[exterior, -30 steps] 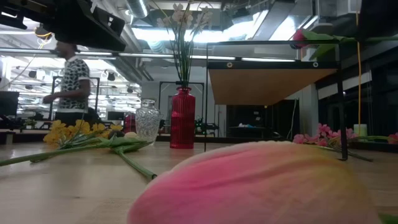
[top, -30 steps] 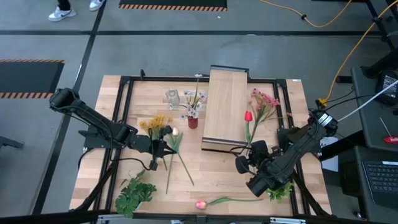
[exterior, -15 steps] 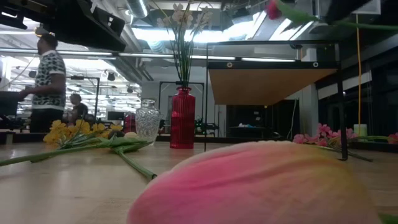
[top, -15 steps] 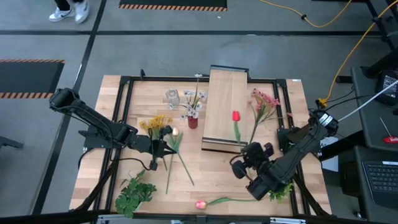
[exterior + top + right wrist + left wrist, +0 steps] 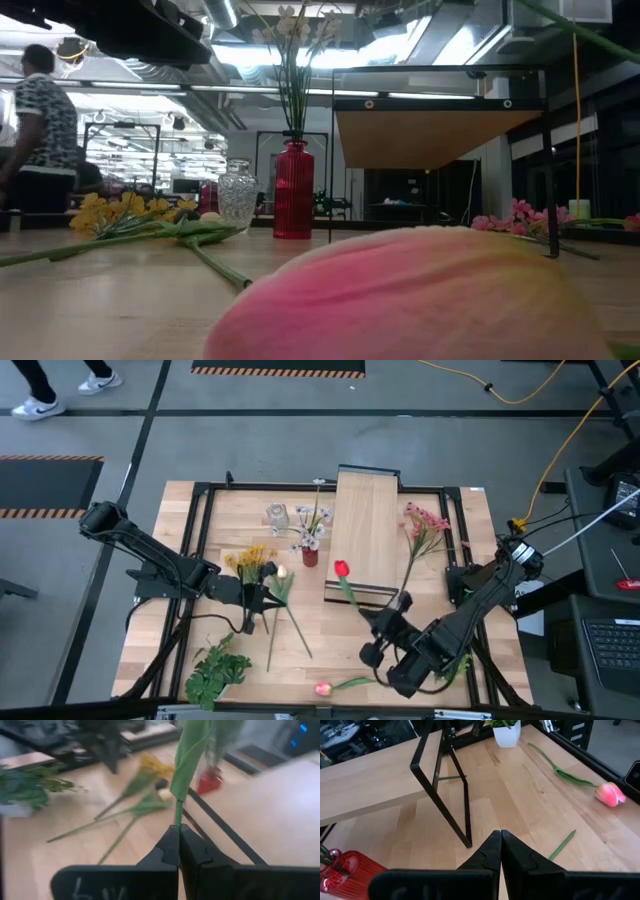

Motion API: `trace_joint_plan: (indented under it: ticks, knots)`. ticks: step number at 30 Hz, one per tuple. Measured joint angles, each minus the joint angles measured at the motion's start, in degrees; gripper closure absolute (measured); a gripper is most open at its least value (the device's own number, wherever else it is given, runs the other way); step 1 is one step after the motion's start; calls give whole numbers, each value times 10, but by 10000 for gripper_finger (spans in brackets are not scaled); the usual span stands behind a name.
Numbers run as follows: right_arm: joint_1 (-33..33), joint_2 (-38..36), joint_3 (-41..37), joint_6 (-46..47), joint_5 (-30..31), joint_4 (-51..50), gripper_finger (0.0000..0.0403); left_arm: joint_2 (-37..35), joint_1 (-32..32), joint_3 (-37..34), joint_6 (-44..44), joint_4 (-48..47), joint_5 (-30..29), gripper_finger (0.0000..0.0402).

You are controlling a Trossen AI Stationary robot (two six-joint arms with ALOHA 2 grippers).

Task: Pick and place flowers into a vace then onto a shelf
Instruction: Put the red tulip into the red vase

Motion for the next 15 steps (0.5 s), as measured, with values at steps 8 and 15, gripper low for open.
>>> trace_joint_plan:
  ticks: [8, 15]
  knots:
    - [-22, -2, -61, -204, -69, 204, 403, 0, 0, 0, -1, 14, 1, 396]
    - [-79, -8, -131, -417, -193, 439, 403, 0, 0, 0, -1, 48, 34, 396]
